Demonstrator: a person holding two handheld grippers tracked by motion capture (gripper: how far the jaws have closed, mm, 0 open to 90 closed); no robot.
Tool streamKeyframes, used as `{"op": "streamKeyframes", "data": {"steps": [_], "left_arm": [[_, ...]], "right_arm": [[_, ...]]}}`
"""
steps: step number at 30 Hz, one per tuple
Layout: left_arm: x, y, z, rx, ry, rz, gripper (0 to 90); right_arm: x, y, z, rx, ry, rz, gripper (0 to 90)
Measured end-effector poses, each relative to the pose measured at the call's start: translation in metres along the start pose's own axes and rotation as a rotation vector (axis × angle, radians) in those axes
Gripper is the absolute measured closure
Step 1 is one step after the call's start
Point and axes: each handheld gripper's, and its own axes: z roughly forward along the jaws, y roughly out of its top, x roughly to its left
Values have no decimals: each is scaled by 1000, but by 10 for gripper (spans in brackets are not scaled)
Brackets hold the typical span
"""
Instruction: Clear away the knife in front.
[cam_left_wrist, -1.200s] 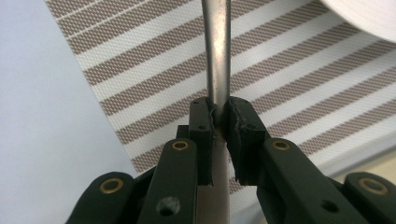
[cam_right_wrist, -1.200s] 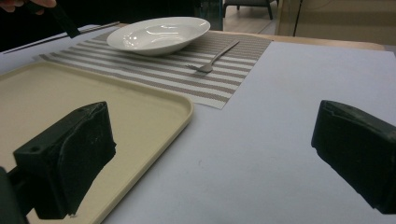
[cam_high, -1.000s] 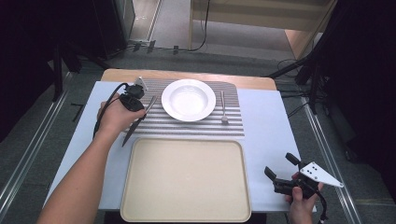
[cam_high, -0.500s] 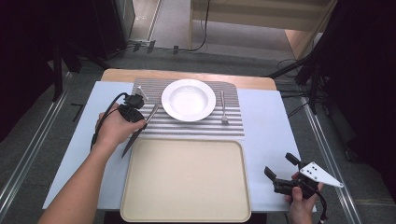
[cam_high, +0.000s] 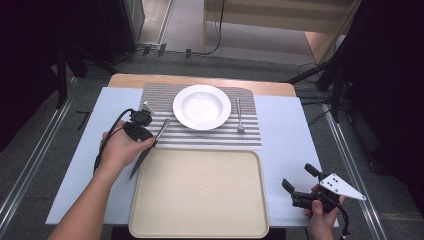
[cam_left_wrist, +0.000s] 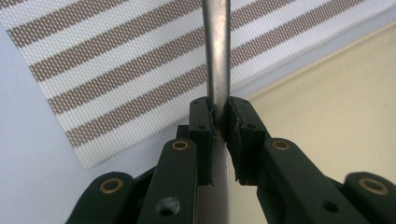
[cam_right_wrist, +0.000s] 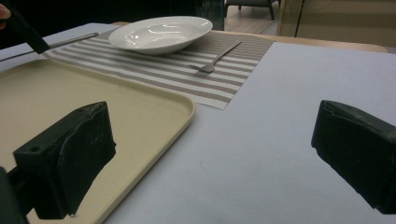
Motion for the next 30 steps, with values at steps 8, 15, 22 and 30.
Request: {"op": "streamKeyframes", "data": {"steps": [8, 15, 22, 30], "left_arm": [[-16, -16, -1, 11, 1, 7, 799], [-23, -29, -3, -15, -32, -13, 799], [-36, -41, -5, -22, -32, -15, 798], [-46, -57, 1, -18, -32, -22, 798]], "right_arm": [[1, 1, -1, -4, 0, 0, 0], [1, 0, -1, -1, 0, -2, 0], [1, 0, -1, 0, -1, 0, 0], [1, 0, -2, 0, -3, 0, 0]]}}
